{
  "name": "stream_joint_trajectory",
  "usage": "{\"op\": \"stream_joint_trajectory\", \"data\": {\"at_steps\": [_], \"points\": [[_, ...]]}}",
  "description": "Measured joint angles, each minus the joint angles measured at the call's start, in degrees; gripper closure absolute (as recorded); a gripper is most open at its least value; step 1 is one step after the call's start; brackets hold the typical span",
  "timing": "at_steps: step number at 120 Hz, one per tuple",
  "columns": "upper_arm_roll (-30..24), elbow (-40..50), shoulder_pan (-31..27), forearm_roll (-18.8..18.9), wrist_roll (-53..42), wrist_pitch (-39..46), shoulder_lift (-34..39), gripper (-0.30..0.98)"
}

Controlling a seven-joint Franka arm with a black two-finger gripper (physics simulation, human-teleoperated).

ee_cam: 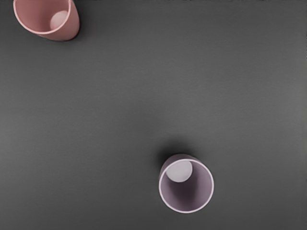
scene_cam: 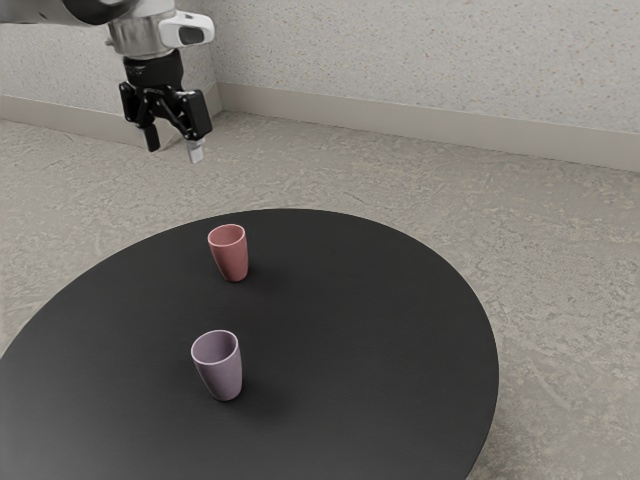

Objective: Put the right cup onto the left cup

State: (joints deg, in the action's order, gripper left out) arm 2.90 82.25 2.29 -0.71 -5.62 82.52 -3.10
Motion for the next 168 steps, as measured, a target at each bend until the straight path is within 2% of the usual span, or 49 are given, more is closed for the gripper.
{"op": "stream_joint_trajectory", "data": {"at_steps": [35, 100, 168], "points": [[-0.2, 0.3, 0.1, 0.0, 0.3, 0.8, -0.5, 0.00], [-2.2, 9.1, 0.2, 0.1, 0.4, 7.1, -3.0, 0.00], [-7.7, 28.4, 0.9, -0.3, 0.6, 22.0, 2.5, 0.00]]}}
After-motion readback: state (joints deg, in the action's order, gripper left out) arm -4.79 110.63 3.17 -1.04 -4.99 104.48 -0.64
